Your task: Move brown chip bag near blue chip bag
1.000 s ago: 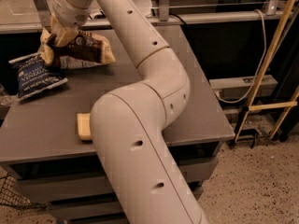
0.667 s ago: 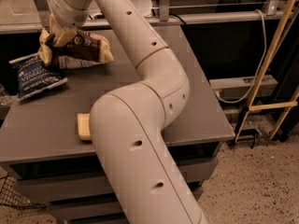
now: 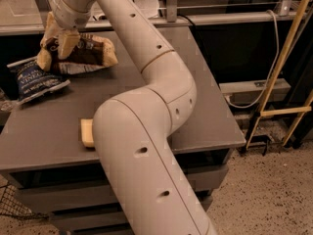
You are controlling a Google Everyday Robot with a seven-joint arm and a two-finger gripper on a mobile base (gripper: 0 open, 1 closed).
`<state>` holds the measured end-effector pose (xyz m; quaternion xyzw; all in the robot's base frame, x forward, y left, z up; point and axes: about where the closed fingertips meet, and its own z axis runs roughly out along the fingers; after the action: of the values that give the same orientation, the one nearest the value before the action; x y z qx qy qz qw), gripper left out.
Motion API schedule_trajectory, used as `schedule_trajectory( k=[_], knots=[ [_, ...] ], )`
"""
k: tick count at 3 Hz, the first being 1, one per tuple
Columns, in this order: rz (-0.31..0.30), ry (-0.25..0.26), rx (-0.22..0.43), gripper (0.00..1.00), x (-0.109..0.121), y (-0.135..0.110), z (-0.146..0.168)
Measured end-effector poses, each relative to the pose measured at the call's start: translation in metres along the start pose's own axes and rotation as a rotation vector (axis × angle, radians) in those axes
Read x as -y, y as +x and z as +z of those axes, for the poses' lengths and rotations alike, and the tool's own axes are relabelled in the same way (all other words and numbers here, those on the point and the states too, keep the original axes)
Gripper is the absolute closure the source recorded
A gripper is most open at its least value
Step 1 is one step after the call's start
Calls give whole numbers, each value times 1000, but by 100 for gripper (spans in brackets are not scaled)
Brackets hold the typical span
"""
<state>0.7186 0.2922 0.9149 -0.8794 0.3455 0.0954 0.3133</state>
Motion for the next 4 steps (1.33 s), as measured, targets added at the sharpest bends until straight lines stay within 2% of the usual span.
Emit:
schedule_trajectory(
  k=[1,2,3,4],
  knots=[
    [0,15,8,0,2,-8,-12],
    [17,26,-42,0,1,-14,-49],
    [79,66,-132,0,-6,-11,-107],
    [188,131,-211,0,-28,-2,-168]
  ],
)
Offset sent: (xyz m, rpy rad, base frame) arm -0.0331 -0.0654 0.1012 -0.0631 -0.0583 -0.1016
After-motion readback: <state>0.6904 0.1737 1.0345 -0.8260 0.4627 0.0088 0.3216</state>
